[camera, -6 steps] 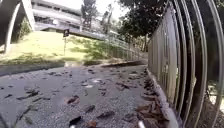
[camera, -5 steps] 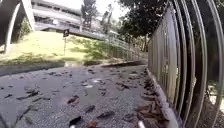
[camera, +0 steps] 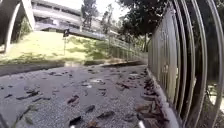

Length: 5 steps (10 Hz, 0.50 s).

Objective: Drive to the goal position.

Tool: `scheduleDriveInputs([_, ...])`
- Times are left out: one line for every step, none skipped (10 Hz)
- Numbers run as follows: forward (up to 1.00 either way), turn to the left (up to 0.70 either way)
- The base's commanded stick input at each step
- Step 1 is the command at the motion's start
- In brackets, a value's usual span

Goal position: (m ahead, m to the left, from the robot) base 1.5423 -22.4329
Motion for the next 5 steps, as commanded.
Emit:
scheduleDriveInputs([0.45,0.0])
scheduleDriveInputs([0.5,0.0])
scheduleDriveInputs([0.5,0.0])
scheduleDriveInputs([0.5,0.0])
scheduleDriveInputs([0.5,0.0])
